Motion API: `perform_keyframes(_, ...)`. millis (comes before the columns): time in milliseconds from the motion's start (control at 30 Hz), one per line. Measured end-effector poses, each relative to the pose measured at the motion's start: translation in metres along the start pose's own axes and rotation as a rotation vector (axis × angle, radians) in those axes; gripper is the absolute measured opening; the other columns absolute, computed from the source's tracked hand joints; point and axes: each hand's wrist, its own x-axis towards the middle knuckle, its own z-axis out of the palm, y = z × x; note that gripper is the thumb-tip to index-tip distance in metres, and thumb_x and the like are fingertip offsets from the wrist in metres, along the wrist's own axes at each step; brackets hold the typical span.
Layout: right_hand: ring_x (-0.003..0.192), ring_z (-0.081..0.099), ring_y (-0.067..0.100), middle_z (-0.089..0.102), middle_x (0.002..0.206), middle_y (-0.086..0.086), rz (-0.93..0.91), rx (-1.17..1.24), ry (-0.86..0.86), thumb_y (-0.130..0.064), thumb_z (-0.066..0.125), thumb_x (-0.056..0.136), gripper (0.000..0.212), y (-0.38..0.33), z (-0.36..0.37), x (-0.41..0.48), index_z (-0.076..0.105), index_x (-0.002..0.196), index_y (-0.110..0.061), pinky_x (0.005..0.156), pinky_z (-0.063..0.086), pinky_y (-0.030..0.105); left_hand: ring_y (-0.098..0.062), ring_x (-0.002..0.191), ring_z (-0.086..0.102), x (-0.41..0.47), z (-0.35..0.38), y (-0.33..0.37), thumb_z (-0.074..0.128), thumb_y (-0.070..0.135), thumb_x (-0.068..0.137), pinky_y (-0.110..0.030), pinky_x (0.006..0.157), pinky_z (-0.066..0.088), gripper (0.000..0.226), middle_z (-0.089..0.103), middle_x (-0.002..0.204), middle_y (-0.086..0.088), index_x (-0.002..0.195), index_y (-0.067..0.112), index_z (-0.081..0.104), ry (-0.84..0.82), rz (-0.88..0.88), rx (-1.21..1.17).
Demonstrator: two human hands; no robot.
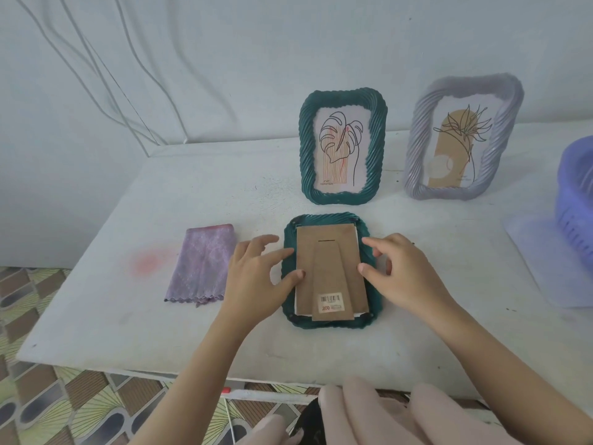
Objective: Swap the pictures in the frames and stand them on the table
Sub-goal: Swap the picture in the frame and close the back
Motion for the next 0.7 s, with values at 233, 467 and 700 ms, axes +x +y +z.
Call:
perform_keyframes(233, 0.068, 0.041, -0.005, 0.045, 0.097, -0.007, 0.017, 0.004, -0.071, -0.029, 0.061, 0.085, 0.049, 0.002, 0.000, 0.005, 0.048, 0.133, -0.027, 0.072, 0.034, 0.021, -0.014, 0.120, 0.028, -0.003, 0.006, 0.001, 0.042, 0.068, 0.067, -0.027, 0.098, 0.024, 0.075, 0.047, 0.134, 0.006, 0.125, 0.024, 0.058, -0.007, 0.070, -0.063)
perform_keyframes(467, 0.071, 0.042, -0.004, 0.038, 0.086, -0.018, -0.009, -0.004, -0.158, -0.029, 0.060, 0.085, 0.052, 0.006, -0.006, 0.012, 0.046, 0.134, -0.032, 0.075, 0.036, 0.023, -0.016, 0.119, 0.029, -0.014, 0.013, 0.003, 0.064, 0.048, 0.080, -0.024, 0.096, 0.024, 0.058, 0.040, 0.139, 0.005, 0.131, 0.024, 0.051, 0.005, 0.049, -0.062)
perform_keyframes(700, 0.070, 0.042, -0.003, 0.041, 0.098, -0.009, -0.009, -0.022, -0.133, -0.034, 0.057, 0.087, 0.052, 0.006, -0.005, 0.014, 0.043, 0.136, -0.031, 0.075, 0.037, 0.024, -0.017, 0.122, 0.028, -0.012, 0.013, 0.000, 0.041, 0.076, 0.066, -0.029, 0.099, 0.023, 0.083, 0.042, 0.137, 0.005, 0.131, 0.025, 0.051, 0.006, 0.069, -0.023)
